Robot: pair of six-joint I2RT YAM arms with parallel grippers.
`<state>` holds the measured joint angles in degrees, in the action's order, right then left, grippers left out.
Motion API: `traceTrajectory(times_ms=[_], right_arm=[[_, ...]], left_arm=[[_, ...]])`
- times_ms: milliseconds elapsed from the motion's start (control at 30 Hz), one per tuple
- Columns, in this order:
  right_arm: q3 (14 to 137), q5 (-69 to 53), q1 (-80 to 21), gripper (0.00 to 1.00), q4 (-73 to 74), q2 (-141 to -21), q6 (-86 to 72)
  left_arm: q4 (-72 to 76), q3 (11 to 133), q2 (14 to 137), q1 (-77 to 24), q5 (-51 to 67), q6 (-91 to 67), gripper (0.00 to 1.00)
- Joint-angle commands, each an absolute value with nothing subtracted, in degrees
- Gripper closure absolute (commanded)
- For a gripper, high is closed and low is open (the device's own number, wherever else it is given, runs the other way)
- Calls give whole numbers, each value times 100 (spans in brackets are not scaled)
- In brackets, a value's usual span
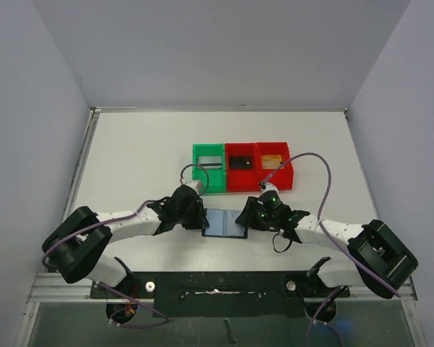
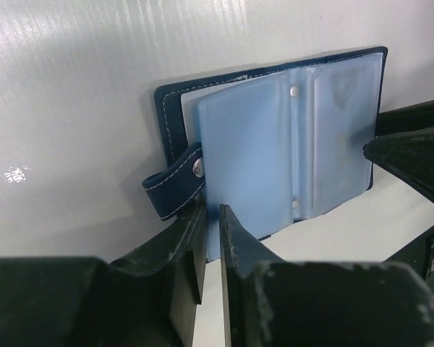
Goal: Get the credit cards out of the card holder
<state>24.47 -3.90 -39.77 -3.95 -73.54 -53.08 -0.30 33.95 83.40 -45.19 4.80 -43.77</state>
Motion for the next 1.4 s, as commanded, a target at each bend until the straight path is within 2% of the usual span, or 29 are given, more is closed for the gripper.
traceTrajectory(times_ms=[0, 67, 133, 233, 367, 567, 867, 1133, 1367], right_arm=[[2578, -469, -3963, 61, -533, -7457, -5207], [2686, -216, -4001, 61, -220, -7391, -5231], [2829, 206, -4078, 55, 219, -7245, -5255], [3033, 700, -4096, 51, 834, -6942, -5168], [3112, 541, -4097, 51, 776, -6643, -4886], [3116, -272, -4149, 56, 129, -7169, -4918], [3091, -72, -4216, 60, 95, -7755, -5123], [3239, -87, -4254, 74, 244, -7543, -4867], [3725, 189, -4558, 75, 781, -7624, -4675]], left_arm=[[169, 3299, 8411, -4591, 400, -4437, 90], [123, 3287, 8391, -4621, 368, -4477, 93], [106, 3263, 8349, -4655, 344, -4535, 94], [89, 3246, 8301, -4684, 326, -4552, 94], [9, 3276, 8271, -4688, 311, -4590, 94], [-70, 3352, 8257, -4728, 265, -4641, 92], [-230, 3311, 8088, -4796, 165, -4685, 82], [-265, 3363, 8032, -4890, 163, -4602, 85], [-353, 3480, 8050, -5015, 84, -4605, 87]])
